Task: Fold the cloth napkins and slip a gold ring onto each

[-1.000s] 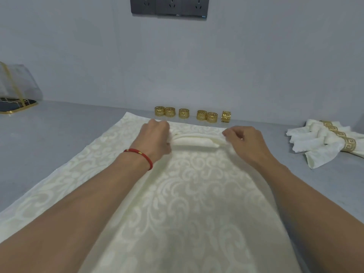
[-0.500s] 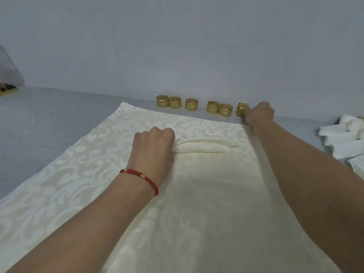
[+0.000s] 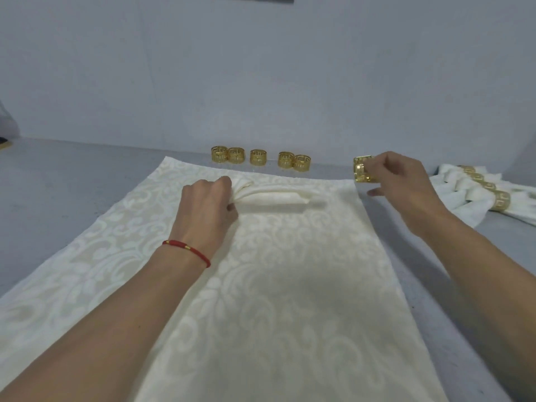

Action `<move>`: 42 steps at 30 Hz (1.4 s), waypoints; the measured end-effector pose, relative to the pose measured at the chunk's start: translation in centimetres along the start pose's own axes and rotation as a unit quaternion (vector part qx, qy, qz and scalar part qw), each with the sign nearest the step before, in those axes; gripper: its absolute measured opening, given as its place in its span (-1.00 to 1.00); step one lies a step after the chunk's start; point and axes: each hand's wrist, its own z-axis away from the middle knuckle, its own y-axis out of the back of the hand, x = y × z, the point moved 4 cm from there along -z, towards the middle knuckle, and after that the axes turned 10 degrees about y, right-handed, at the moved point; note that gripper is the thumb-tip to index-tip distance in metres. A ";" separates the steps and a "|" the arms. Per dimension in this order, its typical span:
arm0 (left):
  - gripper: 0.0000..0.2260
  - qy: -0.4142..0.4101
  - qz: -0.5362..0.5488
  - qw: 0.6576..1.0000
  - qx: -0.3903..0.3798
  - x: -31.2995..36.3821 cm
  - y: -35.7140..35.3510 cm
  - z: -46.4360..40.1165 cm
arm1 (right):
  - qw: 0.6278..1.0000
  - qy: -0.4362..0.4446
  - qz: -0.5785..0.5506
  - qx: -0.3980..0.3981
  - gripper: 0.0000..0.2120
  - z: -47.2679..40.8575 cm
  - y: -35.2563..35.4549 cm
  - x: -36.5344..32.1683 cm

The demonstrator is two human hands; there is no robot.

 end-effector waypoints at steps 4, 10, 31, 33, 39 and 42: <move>-0.74 -0.018 0.032 0.999 0.035 0.8 1.7 0.5 | 0.989 -0.091 -0.113 0.033 -0.81 6.2 2.8 -0.4; -0.66 -0.074 0.032 0.997 0.010 2.1 2.0 1.3 | 0.950 -0.120 -0.268 0.106 -0.87 8.9 1.5 1.7; -0.67 -0.123 0.077 0.989 0.018 3.4 1.3 2.3 | 0.980 -0.006 -0.153 -0.130 -0.68 10.3 -0.4 -0.2; -0.67 -0.124 0.076 0.989 0.015 3.5 1.4 2.3 | 0.986 0.031 -0.108 -0.119 -0.68 10.6 -0.1 -1.0; -0.64 -0.154 0.073 0.985 -0.002 4.2 1.3 2.7 | 0.975 0.161 0.095 -0.119 -0.55 10.5 0.0 -1.8; -0.63 -0.176 0.065 0.982 -0.012 4.9 1.1 3.0 | 0.939 0.249 0.195 -0.134 -0.56 10.7 -0.6 -2.4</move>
